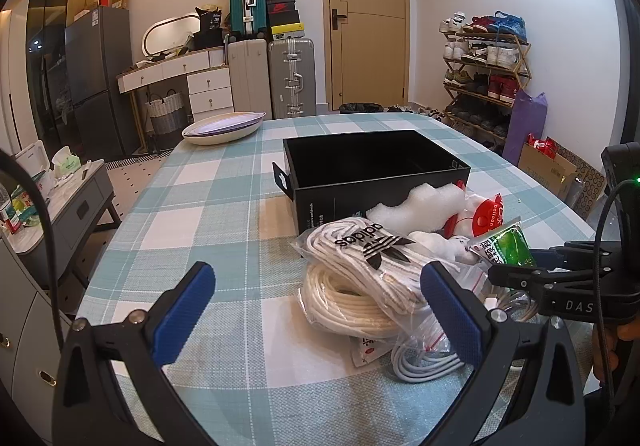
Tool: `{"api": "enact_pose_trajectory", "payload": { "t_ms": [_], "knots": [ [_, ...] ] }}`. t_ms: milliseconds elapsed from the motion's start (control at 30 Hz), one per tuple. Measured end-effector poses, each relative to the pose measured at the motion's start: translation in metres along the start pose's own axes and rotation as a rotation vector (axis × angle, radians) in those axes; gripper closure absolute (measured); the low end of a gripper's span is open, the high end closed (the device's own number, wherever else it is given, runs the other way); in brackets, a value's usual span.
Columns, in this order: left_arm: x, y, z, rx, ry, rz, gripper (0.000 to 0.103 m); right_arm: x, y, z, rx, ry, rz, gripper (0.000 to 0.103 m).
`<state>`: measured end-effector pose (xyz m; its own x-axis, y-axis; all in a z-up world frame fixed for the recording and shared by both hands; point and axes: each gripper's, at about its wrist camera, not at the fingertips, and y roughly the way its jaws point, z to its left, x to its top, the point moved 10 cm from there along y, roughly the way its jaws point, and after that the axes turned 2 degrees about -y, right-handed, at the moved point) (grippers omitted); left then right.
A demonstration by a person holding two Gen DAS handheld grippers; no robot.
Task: Organize soft objects
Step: 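Grasp the green printed packet with the right gripper, then grasp the bag of white Adidas laces with the left gripper while the right holds the green packet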
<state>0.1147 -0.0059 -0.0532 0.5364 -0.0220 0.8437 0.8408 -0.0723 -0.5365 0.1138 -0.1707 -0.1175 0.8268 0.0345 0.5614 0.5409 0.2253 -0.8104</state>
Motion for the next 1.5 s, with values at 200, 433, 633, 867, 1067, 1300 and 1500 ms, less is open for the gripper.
{"api": "enact_pose_trajectory", "payload": {
  "t_ms": [200, 433, 633, 867, 1067, 1300, 1500],
  "knots": [
    [-0.001, -0.002, -0.003, -0.005, 0.003, 0.000, 0.000, 0.000, -0.009, -0.001, 0.045, 0.021, -0.048, 0.065],
    [0.000, -0.005, -0.009, -0.026, 0.001, 0.004, 0.000, 0.010, -0.034, 0.001, 0.067, 0.010, -0.149, 0.087],
    [0.000, -0.006, -0.015, -0.041, 0.004, 0.013, 0.000, 0.012, -0.037, 0.003, 0.085, -0.002, -0.160, 0.090],
    [0.001, 0.004, -0.020, -0.056, -0.011, 0.058, 0.000, 0.019, -0.051, 0.009, 0.091, -0.036, -0.221, 0.096],
    [0.001, 0.021, -0.025, -0.048, -0.016, 0.105, 0.000, 0.014, -0.047, 0.010, 0.088, -0.053, -0.209, 0.096],
    [0.003, 0.035, -0.033, -0.076, -0.059, 0.164, 0.001, 0.016, -0.052, 0.011, 0.090, -0.063, -0.228, 0.096],
    [-0.003, 0.042, -0.042, -0.058, -0.007, 0.199, 0.009, 0.015, -0.052, 0.012, 0.088, -0.064, -0.227, 0.096]
  ]
}}
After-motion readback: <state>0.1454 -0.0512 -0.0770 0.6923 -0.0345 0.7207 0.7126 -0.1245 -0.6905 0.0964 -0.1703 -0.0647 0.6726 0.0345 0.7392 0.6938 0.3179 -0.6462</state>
